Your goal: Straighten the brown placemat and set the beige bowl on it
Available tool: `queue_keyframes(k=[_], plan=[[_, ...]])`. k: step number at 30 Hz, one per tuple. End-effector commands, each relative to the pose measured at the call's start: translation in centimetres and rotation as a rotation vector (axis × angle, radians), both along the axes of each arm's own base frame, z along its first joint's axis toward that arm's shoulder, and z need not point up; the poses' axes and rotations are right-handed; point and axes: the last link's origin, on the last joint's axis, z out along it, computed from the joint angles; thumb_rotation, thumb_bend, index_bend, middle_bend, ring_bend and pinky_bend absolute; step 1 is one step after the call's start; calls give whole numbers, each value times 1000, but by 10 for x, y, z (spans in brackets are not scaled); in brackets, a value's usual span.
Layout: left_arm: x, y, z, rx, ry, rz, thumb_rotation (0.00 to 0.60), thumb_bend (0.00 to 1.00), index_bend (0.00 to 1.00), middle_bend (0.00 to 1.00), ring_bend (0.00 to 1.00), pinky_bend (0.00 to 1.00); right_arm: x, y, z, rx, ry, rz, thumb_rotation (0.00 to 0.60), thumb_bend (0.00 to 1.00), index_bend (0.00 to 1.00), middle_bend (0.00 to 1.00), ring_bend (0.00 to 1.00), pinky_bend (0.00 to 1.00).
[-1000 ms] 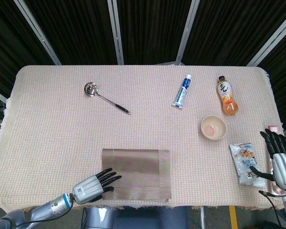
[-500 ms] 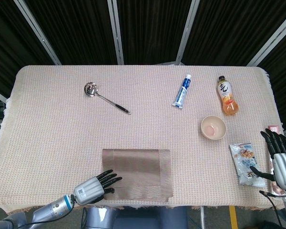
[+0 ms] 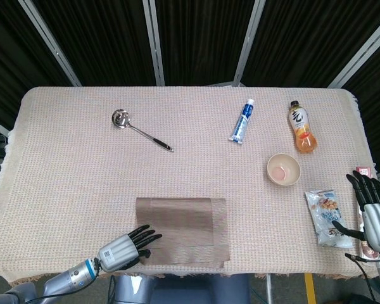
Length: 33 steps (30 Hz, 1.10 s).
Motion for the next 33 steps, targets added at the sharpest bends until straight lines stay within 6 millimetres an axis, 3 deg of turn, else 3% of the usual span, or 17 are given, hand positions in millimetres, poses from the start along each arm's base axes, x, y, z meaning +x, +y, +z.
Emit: queue_keyframes(k=[1,8,16,22,28,33], plan=[[1,1,0,5,-8,3,600,464,440,0,0,0,0,0,0,-1,-1,0,600,0,0,0,0,0],[1,3,0,8,-10,7,600,505,503,0,0,0,0,0,1,-3,-1,0,600,0,0,0,0,0],[2,5,-1,16,-16,26,600,510,647,0,0,0,0,0,1,-3,-2,0,600,0,0,0,0,0],[6,13,2,33,-47,69,600,510,684,0,0,0,0,0,1,-1,-1,0,600,0,0,0,0,0],[18,32,8,66,-119,146,600,510,704,0,0,0,0,0,1,-2,-2,0,600,0,0,0,0,0],[41,61,16,87,-227,256,600,509,714,0,0,0,1,0,1,-3,-3,2,600,0,0,0,0,0]])
